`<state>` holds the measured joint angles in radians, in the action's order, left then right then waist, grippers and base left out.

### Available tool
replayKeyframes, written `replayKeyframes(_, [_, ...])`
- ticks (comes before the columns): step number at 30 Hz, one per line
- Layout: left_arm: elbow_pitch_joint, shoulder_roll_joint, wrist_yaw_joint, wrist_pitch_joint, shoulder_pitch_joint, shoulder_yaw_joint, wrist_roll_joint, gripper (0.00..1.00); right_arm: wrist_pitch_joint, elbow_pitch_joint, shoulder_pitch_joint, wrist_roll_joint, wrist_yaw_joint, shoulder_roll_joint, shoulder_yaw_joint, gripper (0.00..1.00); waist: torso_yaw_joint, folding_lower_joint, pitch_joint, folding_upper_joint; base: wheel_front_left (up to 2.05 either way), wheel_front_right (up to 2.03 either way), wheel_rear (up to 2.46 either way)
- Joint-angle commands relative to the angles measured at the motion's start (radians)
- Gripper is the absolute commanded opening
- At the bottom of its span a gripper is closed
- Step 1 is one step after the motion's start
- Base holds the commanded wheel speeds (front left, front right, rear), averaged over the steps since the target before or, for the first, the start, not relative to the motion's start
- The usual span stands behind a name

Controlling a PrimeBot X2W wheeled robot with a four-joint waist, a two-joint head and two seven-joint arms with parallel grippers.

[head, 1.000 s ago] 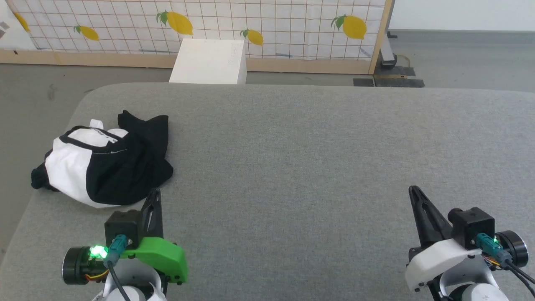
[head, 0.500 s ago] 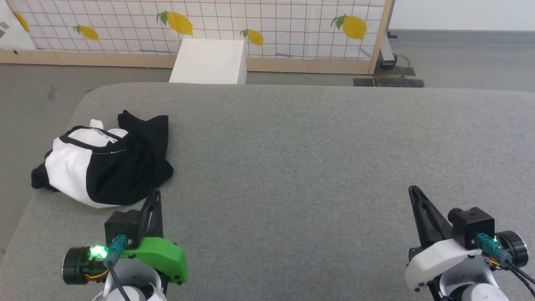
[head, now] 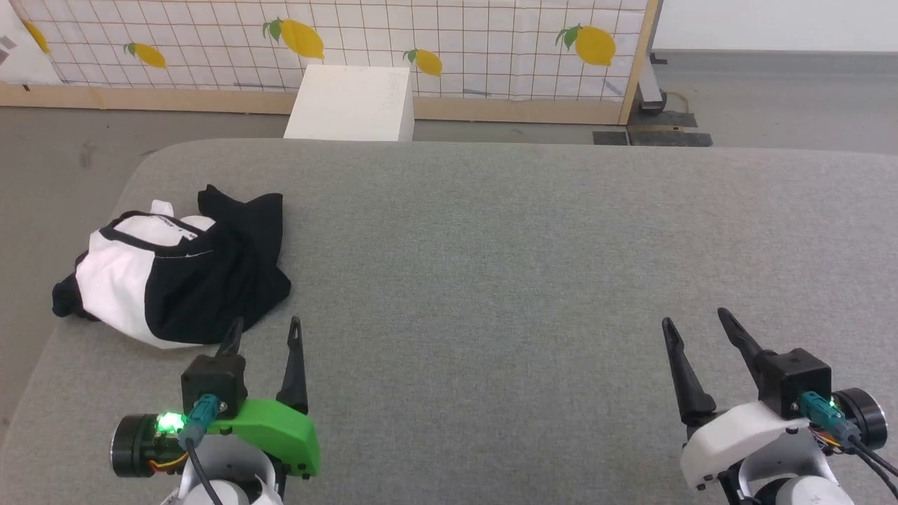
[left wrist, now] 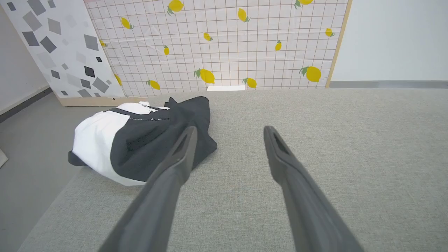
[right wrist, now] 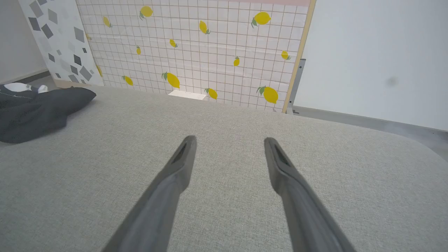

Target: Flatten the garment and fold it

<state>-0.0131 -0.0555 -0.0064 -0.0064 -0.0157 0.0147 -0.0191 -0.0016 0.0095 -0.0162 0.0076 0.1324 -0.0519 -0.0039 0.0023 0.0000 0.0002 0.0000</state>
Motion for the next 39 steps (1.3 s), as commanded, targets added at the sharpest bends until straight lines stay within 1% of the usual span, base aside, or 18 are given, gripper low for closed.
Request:
replayKeyframes(1, [-0.007,0.0,0.008,-0.01,-0.01,0.005,-0.005,1.0,-0.011,0.004,0.008,0.005,0.0,0.0,-0.002,1.0,0.003,0.0,0.0,0.0,0.0,0.0,0.0])
replayKeyframes(11, [-0.03,-0.003,0.019,-0.031,-0.024,0.017,-0.02,1.0,-0.026,0.013,0.015,0.007,0.0,0.0,-0.005,1.0,0.041,0.0,0.0,0.0,0.0,0.0,0.0])
replayKeyframes(39, [-0.06,-0.033,0.068,-0.085,-0.024,0.025,-0.076,1.0,-0.057,0.043,0.04,0.023,-0.001,0.001,0.004,1.0,0.223,0.0,-0.002,0.0,0.0,0.0,0.0])
